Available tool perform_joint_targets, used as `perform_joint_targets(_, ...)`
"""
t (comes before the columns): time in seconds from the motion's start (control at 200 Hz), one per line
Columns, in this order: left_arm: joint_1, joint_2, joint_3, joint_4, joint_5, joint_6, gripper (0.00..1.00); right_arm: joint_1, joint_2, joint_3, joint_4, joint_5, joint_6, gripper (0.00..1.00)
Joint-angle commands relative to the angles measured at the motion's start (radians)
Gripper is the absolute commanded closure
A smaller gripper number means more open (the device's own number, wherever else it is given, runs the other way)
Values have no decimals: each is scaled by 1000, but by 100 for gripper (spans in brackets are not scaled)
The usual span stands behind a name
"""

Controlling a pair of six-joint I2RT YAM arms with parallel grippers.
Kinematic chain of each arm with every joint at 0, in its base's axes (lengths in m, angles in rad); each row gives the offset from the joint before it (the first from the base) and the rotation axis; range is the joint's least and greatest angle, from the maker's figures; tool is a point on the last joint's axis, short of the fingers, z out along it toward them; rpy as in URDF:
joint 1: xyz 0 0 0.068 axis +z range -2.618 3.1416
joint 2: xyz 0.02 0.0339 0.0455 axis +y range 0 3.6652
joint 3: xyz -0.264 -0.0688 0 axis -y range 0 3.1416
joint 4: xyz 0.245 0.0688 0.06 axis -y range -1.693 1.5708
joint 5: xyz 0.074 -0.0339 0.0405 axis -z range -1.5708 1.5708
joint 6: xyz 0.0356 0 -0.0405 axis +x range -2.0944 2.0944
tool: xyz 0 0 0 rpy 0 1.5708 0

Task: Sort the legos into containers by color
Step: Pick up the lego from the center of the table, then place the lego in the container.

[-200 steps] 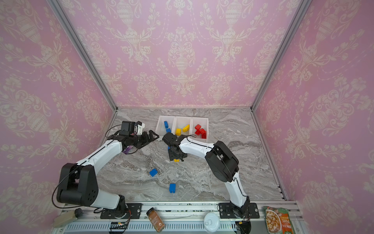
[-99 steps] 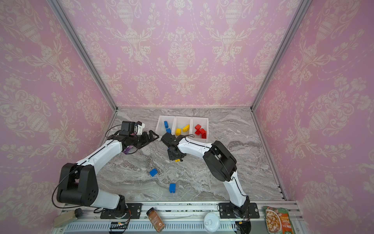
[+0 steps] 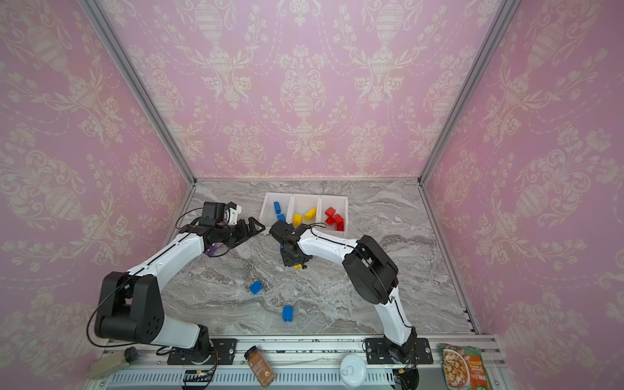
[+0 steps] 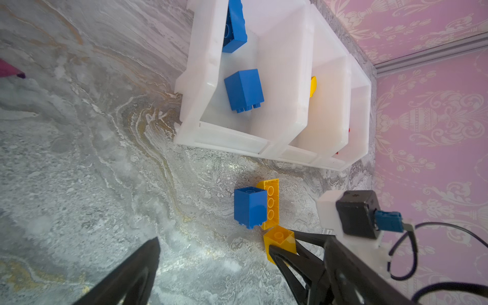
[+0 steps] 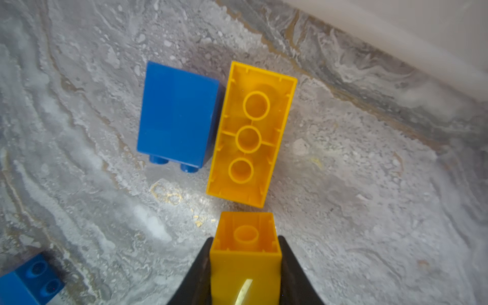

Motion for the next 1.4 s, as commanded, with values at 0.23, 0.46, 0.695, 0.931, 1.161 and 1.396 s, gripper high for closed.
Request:
perform_joint_targets(0.23,6,5,9,-21,-12,25,1,-32,-98,106,-97,90,-104,71)
perform_joint_targets(0.46,6,3,8,-19,-10,24,1,-131,-35,252,-100,103,-181,71)
perform_joint_targets(0.695,7,6,4,-16,-5,21,1,-211,121,466,-113,97,-237,71)
perform_joint_targets(0.931,6,7,4,-18,-5,22,1,-265,289,677,-137,82,-253,70)
perform_joint_targets(1.161,5,9,5,-18,-4,23,1,-292,369,753,-129,61,-234,63)
perform_joint_targets(1.396,5,10,5,-21,-12,26,1,-296,361,731,-114,51,-228,25)
